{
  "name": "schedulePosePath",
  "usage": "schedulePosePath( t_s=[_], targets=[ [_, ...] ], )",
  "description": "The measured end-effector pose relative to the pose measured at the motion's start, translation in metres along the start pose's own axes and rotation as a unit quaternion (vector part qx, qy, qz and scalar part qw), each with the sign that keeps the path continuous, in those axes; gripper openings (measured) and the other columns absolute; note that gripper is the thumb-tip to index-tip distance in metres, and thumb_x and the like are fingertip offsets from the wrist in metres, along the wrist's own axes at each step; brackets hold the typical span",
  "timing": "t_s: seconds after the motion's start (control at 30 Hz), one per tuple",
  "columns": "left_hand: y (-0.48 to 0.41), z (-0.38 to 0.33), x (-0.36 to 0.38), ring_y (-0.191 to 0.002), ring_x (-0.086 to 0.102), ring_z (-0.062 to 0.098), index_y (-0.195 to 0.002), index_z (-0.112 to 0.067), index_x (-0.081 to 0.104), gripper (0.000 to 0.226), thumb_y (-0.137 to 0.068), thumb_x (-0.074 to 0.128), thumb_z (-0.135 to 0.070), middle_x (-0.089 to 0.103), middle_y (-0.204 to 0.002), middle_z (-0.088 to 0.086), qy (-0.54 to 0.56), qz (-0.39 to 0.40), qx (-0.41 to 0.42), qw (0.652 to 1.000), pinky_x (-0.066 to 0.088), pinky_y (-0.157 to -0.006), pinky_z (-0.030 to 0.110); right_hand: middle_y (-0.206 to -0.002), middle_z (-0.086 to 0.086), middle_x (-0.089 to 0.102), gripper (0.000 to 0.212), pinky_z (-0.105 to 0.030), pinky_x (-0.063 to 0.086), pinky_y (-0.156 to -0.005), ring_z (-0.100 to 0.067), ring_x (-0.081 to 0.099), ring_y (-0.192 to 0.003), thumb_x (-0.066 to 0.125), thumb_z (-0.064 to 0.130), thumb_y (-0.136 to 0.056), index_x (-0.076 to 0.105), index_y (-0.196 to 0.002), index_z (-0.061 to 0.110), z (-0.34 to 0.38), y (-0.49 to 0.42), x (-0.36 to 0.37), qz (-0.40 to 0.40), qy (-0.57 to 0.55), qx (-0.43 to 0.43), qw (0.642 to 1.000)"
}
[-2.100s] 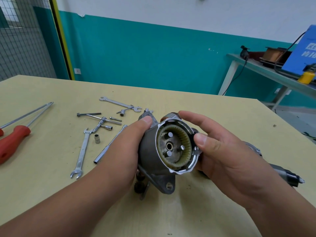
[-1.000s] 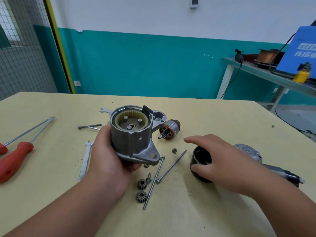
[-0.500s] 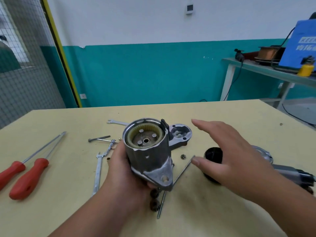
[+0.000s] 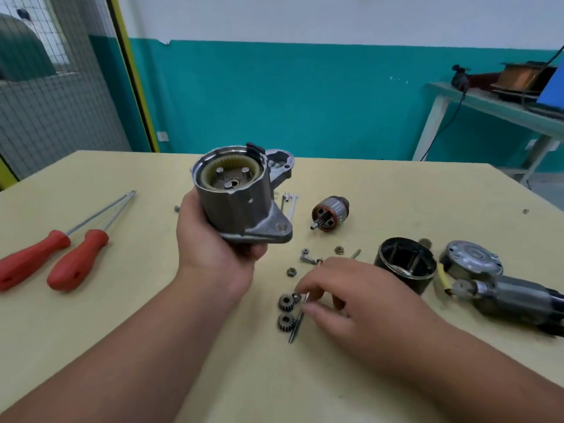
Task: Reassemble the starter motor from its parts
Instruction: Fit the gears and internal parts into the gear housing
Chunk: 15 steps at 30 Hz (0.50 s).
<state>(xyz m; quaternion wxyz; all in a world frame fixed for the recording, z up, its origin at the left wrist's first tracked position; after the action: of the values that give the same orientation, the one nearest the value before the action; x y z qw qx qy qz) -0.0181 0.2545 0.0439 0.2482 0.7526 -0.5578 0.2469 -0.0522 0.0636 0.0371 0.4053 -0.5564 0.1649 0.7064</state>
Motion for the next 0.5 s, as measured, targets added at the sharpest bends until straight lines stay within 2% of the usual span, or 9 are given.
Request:
schedulePosePath(
  t_s=[0.1, 0.2, 0.33, 0.5],
  targets=[
    [-0.003, 0.001, -0.003, -0.064, 0.058, 0.021, -0.111, -0.023, 0.074, 0.047, -0.103, 0.038, -0.052, 0.071, -0.094, 0.008, -0.021, -0.011, 0.006, 1.000, 0.029, -0.053, 0.026, -0.112, 0.023, 0.049, 0.035, -0.022, 0.044, -0.083, 0.003, 0.047, -0.100, 0.059, 0.057, -0.095, 0.060, -0.127, 0.043, 0.008, -0.004, 0.012, 0.019, 0.009, -0.001, 1.000],
    [-0.003, 0.003, -0.004, -0.069, 0.061, 0.022, -0.110, -0.024, 0.075, 0.047, -0.105, 0.038, -0.054, 0.073, -0.092, 0.007, -0.050, -0.024, 0.010, 0.998, 0.033, -0.051, 0.025, -0.108, 0.023, 0.034, 0.043, -0.025, 0.043, -0.077, 0.002, 0.039, -0.093, 0.052, 0.068, -0.091, 0.049, -0.129, 0.049, 0.015, -0.003, 0.023, 0.048, 0.038, 0.013, 0.998],
    [-0.001, 0.006, -0.002, -0.074, 0.061, 0.028, -0.091, -0.026, 0.079, 0.047, -0.104, 0.043, -0.054, 0.072, -0.086, 0.007, -0.060, -0.017, 0.012, 0.998, 0.034, -0.051, 0.026, -0.112, 0.018, 0.043, 0.036, -0.029, 0.048, -0.084, -0.004, 0.050, -0.106, 0.049, 0.063, -0.095, 0.046, -0.126, 0.046, 0.017, 0.000, 0.026, 0.059, 0.052, 0.018, 0.997],
    [0.002, 0.012, -0.002, -0.098, 0.065, 0.037, -0.098, -0.029, 0.082, 0.046, -0.103, 0.046, -0.056, 0.078, -0.101, 0.010, -0.055, -0.014, -0.004, 0.998, 0.040, -0.066, 0.035, -0.109, 0.017, 0.047, 0.028, -0.030, 0.050, -0.084, -0.005, 0.052, -0.104, 0.051, 0.055, -0.097, 0.051, -0.123, 0.045, 0.018, 0.001, 0.023, 0.057, 0.041, 0.004, 0.998]
  ],
)
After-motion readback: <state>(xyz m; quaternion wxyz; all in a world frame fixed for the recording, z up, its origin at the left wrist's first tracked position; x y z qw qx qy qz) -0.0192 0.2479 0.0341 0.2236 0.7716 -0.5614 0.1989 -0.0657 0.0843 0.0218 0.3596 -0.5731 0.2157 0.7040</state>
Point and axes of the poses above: each hand's wrist, its own y-axis away from the middle knuckle, its own x-axis out of the palm, z = x × y, the point moved 3 cm from there along -y, towards the middle knuckle
